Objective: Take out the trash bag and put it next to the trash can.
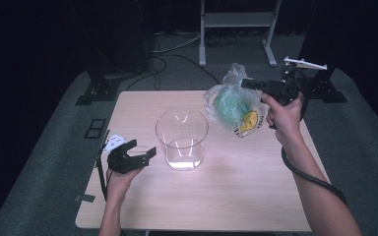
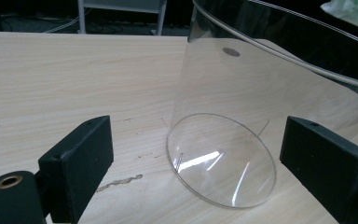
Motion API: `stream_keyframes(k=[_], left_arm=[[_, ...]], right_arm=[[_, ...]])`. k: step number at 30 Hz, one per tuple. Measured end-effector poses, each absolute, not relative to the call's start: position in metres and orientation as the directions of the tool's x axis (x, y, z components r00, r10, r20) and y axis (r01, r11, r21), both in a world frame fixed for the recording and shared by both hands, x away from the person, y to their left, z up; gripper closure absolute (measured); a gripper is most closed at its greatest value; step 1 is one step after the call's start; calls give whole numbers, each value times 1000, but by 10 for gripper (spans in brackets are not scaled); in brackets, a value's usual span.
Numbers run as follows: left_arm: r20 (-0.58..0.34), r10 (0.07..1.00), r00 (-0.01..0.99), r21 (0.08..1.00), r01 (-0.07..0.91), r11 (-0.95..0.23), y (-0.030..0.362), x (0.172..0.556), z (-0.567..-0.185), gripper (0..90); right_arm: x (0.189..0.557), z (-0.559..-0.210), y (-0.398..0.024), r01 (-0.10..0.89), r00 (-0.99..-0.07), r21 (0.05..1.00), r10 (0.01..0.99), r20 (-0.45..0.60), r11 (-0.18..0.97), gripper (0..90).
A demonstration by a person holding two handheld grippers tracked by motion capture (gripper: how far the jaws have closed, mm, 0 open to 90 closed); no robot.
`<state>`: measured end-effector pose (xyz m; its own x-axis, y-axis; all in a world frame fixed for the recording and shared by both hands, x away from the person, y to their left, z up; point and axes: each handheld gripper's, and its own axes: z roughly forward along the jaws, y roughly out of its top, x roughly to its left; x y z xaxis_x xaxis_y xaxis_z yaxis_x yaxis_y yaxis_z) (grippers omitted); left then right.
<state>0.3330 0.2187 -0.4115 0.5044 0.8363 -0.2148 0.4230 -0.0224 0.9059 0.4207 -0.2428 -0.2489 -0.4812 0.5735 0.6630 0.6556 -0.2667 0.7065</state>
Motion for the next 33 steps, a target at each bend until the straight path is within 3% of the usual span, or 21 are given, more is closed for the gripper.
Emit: stream_keyframes(k=[33], left_arm=[[-218, 833, 508, 902, 430, -27, 218, 333, -413, 85]], right_arm=[[433, -314, -260, 716, -387, 638, 600, 700, -283, 900]])
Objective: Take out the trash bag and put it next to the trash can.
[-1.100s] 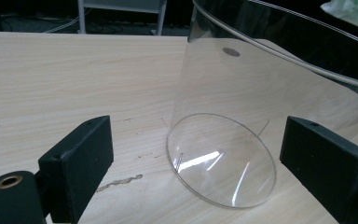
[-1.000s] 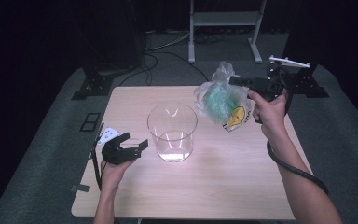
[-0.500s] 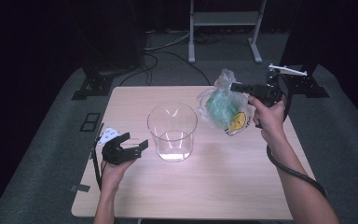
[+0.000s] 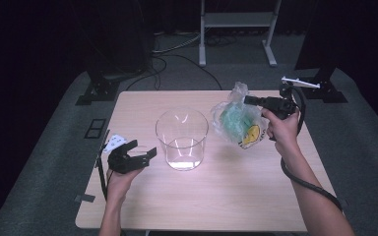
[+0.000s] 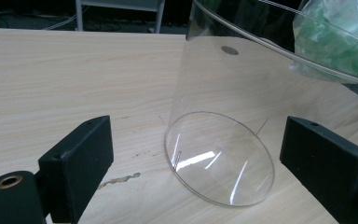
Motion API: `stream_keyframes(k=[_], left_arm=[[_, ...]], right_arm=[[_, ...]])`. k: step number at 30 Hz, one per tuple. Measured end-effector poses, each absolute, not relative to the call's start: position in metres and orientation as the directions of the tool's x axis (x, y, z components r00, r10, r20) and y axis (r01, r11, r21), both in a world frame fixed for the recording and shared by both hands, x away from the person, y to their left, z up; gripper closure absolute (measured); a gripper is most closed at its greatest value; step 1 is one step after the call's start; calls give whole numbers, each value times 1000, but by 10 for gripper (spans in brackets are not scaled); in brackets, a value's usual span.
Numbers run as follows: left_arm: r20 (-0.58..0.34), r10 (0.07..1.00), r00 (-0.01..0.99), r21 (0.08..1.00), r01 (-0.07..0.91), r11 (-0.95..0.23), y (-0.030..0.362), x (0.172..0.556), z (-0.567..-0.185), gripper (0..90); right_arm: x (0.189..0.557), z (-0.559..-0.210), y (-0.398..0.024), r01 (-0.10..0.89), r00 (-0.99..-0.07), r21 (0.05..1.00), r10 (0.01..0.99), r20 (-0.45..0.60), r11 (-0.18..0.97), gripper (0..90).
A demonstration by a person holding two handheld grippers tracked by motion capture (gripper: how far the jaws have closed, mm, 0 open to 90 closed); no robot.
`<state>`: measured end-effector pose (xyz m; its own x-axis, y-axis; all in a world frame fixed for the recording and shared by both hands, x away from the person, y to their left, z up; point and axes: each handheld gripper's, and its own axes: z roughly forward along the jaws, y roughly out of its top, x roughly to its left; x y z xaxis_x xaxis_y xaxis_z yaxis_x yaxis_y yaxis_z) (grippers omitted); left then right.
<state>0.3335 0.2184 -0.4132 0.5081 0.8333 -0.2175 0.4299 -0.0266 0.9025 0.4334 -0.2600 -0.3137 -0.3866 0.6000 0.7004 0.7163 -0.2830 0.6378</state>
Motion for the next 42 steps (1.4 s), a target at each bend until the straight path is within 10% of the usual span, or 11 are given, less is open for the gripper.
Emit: stream_keyframes(k=[42], left_arm=[[-212, 841, 497, 905, 425, -23, 218, 333, -414, 85]], right_arm=[[444, -382, -241, 781, -329, 578, 630, 703, -236, 900]])
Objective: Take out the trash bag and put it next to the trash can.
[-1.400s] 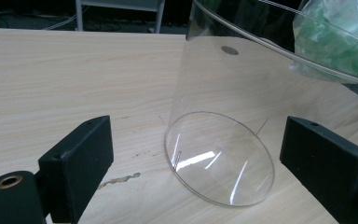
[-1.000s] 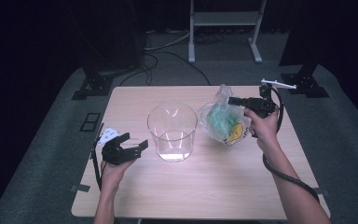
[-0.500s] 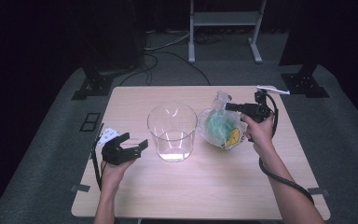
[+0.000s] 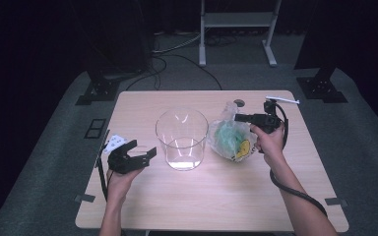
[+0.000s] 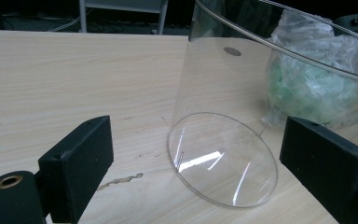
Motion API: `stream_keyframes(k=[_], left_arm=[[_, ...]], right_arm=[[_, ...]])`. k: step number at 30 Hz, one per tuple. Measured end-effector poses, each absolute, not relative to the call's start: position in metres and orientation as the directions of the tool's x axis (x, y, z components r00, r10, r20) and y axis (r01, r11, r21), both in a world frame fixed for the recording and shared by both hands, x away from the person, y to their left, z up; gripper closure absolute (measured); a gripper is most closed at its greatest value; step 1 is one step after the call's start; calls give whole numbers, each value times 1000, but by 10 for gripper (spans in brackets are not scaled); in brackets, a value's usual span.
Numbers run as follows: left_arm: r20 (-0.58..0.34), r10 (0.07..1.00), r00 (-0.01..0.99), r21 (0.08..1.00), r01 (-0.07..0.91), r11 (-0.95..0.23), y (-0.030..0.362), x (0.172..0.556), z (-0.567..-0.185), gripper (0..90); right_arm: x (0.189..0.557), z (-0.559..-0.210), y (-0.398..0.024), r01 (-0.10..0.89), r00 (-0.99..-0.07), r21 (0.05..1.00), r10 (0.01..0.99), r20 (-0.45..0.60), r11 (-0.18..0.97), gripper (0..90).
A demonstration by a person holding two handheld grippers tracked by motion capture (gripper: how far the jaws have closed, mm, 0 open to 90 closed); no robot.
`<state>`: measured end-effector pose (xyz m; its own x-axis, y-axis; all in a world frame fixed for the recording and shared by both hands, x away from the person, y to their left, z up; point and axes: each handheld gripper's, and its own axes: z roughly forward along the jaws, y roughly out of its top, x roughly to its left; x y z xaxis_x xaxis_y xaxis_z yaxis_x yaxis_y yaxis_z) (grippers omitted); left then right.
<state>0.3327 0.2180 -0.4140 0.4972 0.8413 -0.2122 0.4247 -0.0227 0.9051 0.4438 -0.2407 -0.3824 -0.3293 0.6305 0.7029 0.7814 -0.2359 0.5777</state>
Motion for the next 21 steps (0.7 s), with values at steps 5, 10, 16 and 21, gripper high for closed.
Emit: stream_keyframes(k=[5, 10, 16, 21], left_arm=[[-215, 842, 495, 905, 425, -19, 219, 333, -414, 85], [-215, 841, 497, 904, 427, -21, 218, 333, -415, 85], [-216, 840, 497, 903, 429, -22, 218, 333, -416, 85], [-220, 841, 495, 903, 429, -16, 218, 333, -415, 85]], right_arm=[[445, -394, -240, 790, -316, 568, 642, 699, -229, 900], [445, -403, -240, 796, -308, 560, 645, 699, -227, 900], [444, -407, -242, 793, -312, 565, 646, 697, -226, 877], [443, -404, -243, 776, -333, 591, 654, 679, -219, 748]])
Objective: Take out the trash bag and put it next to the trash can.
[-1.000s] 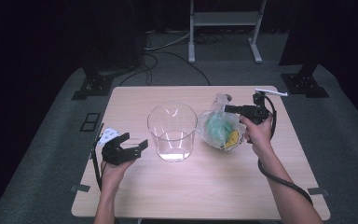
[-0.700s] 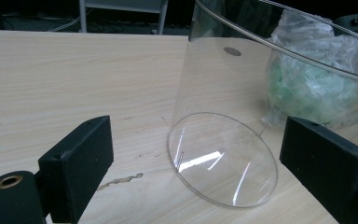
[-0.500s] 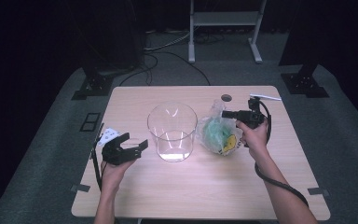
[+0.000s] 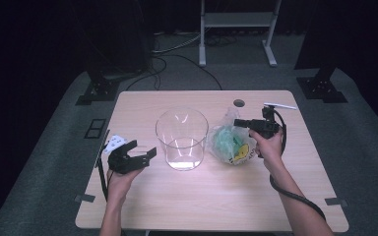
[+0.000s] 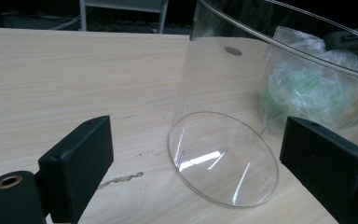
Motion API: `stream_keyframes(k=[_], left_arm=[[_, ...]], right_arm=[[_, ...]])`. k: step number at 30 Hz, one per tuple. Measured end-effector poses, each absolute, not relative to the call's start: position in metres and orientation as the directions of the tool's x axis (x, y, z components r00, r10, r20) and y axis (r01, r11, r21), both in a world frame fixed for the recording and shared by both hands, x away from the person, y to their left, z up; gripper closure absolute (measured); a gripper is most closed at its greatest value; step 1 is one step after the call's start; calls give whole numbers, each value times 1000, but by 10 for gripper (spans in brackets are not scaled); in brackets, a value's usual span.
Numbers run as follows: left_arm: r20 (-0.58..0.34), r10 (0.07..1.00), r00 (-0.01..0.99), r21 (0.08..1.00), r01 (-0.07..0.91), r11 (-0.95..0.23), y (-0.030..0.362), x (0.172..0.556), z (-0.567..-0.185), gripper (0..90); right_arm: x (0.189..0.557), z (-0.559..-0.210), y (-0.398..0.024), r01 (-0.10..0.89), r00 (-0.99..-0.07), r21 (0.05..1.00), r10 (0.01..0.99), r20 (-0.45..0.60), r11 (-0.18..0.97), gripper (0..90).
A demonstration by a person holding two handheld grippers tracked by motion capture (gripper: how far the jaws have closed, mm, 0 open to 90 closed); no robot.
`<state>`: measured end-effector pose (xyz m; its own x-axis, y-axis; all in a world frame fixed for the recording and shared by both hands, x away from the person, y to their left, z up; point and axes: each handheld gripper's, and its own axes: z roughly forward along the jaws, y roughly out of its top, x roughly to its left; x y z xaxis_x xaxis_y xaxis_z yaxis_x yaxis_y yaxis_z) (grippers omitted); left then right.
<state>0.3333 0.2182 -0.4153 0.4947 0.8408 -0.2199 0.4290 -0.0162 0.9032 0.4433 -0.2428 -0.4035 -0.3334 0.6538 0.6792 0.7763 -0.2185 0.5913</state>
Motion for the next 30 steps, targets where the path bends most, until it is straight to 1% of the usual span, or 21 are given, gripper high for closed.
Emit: stream_keyframes(k=[2, 3, 4, 9, 17, 21, 24, 30], left_arm=[[-219, 841, 495, 903, 429, -17, 218, 333, -415, 85], [-219, 840, 496, 903, 429, -18, 218, 333, -415, 85], [-219, 840, 496, 903, 429, -17, 218, 333, -415, 85], [-218, 840, 496, 904, 428, -18, 219, 333, -415, 85], [-218, 840, 496, 904, 427, -17, 219, 333, -415, 85], [-218, 840, 497, 904, 428, -18, 219, 333, -415, 85], [-216, 837, 503, 904, 426, -23, 216, 333, -415, 85], [-213, 836, 506, 905, 425, -27, 215, 332, -415, 85]], right_arm=[[443, -400, -243, 764, -341, 609, 666, 663, -215, 699], [442, -397, -243, 753, -353, 623, 670, 653, -211, 649], [442, -397, -243, 753, -353, 623, 670, 653, -211, 649], [441, -383, -246, 713, -366, 670, 706, 607, -207, 551], [434, -363, -259, 660, -375, 712, 717, 588, -239, 504], [426, -358, -267, 657, -408, 720, 697, 590, -225, 476], [413, -363, -279, 655, -432, 724, 679, 594, -215, 460], [400, -376, -296, 659, -430, 717, 667, 609, -230, 449]])
